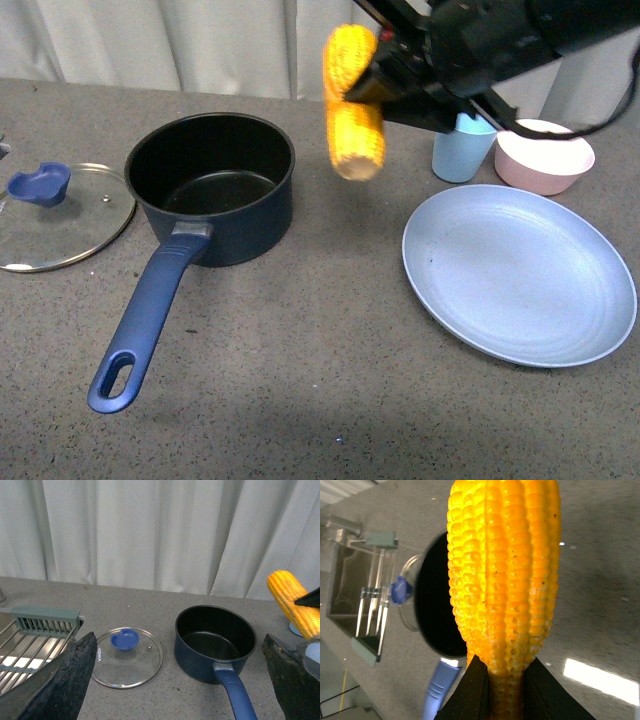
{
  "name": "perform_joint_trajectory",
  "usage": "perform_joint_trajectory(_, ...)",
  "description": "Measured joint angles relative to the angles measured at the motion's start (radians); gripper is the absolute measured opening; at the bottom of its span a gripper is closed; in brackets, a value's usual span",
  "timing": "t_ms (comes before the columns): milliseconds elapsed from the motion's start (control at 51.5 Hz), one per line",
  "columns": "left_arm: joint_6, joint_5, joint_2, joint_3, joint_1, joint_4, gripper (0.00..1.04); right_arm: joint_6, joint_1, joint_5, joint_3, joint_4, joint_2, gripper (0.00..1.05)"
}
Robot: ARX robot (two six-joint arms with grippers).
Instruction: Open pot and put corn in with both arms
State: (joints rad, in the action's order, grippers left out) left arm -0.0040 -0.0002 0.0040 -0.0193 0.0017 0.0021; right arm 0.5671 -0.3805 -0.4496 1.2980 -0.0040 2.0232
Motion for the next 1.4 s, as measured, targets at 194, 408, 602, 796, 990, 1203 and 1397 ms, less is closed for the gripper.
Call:
perform_joint_trajectory(194, 0.000, 0.000, 0.000, 0.000, 0.000, 0.000, 0.98, 0.025, -0.090, 0.008, 0.219, -0.084, 0.149, 0.11)
perform_joint_trajectory(408, 0.000, 0.000, 0.000, 0.000, 0.000, 0.000, 0.98, 0.007, -0.123, 0.047, 0.403, -0.153, 0.274, 0.23)
perform_joint_trajectory(602, 0.000, 0.000, 0.000, 0.000, 0.000, 0.000, 0.98, 0.005, -0.131, 0.044, 0.455, -0.181, 0.301, 0.71)
perform_joint_trajectory(796, 0.000, 0.000, 0.000, 0.000, 0.000, 0.000, 0.98, 0.005, -0.131, 0.051, 0.423, -0.158, 0.290, 0.97)
perform_joint_trajectory(990, 0.000, 0.000, 0.000, 0.000, 0.000, 0.000, 0.98, -0.062, -0.124, 0.187, 0.235, -0.051, 0.175, 0.95)
perform_joint_trajectory(1203, 0.000, 0.000, 0.000, 0.000, 0.000, 0.000, 0.98, -0.257, -0.035, 0.439, -0.178, 0.142, -0.117, 0.95)
perform_joint_trajectory(1397, 0.000, 0.000, 0.000, 0.000, 0.000, 0.000, 0.98, -0.365, 0.046, 0.615, -0.541, 0.331, -0.351, 0.95)
